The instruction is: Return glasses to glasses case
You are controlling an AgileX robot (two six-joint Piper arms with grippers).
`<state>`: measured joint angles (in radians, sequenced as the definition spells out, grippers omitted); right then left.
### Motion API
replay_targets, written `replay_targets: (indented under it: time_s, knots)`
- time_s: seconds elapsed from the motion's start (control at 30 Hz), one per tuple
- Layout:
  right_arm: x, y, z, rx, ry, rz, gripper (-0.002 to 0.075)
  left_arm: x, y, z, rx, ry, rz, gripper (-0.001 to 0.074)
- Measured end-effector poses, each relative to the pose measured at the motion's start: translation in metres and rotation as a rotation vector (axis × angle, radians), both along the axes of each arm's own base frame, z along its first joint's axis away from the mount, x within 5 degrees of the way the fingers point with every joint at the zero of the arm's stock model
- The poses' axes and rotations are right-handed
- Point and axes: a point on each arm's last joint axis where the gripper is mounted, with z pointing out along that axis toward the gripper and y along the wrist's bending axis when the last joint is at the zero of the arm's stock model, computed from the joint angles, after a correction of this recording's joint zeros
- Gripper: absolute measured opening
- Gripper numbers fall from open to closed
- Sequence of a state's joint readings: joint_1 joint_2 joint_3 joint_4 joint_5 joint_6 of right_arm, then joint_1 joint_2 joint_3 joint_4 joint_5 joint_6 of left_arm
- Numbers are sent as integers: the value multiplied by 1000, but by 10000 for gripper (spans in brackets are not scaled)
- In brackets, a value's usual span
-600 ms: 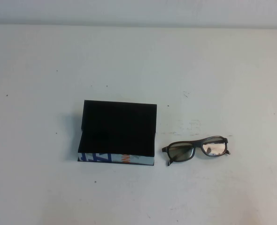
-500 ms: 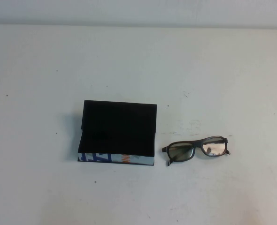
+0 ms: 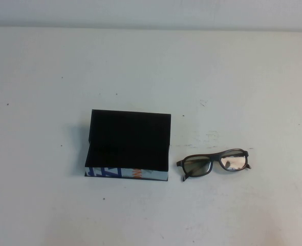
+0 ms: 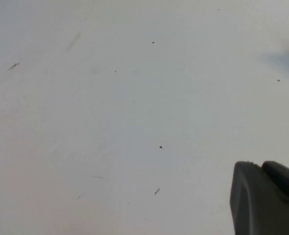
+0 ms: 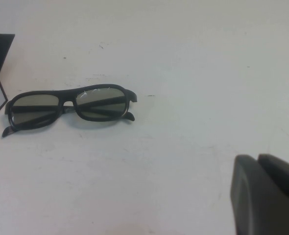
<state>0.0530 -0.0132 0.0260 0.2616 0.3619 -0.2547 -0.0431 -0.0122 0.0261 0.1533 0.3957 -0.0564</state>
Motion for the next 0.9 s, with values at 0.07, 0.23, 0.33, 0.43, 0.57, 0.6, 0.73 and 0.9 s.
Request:
replay_targets:
  time_s: [0.07, 0.23, 0.33, 0.43, 0.57, 0.6, 0.73, 0.9]
  knots:
    - [0, 0, 0, 0, 0, 0, -11, 0, 0, 0, 0, 0, 0, -4]
    - [0, 0, 0, 0, 0, 0, -11, 0, 0, 0, 0, 0, 0, -4]
    - [0, 0, 0, 0, 0, 0, -11, 0, 0, 0, 0, 0, 0, -4]
    - [0, 0, 0, 13, -1, 0, -11, 0, 0, 0, 0, 0, 0, -4]
    - [0, 1, 0, 29, 0, 2, -11, 0, 0, 0, 0, 0, 0, -4]
    - [0, 1, 1, 35, 1, 2, -11, 0, 0, 0, 0, 0, 0, -4]
    - [0, 3, 1, 112, 2, 6, -11, 0, 0, 0, 0, 0, 0, -4]
    - [2, 4, 12, 365, -69, -25, -11, 0, 0, 0, 0, 0, 0, -4]
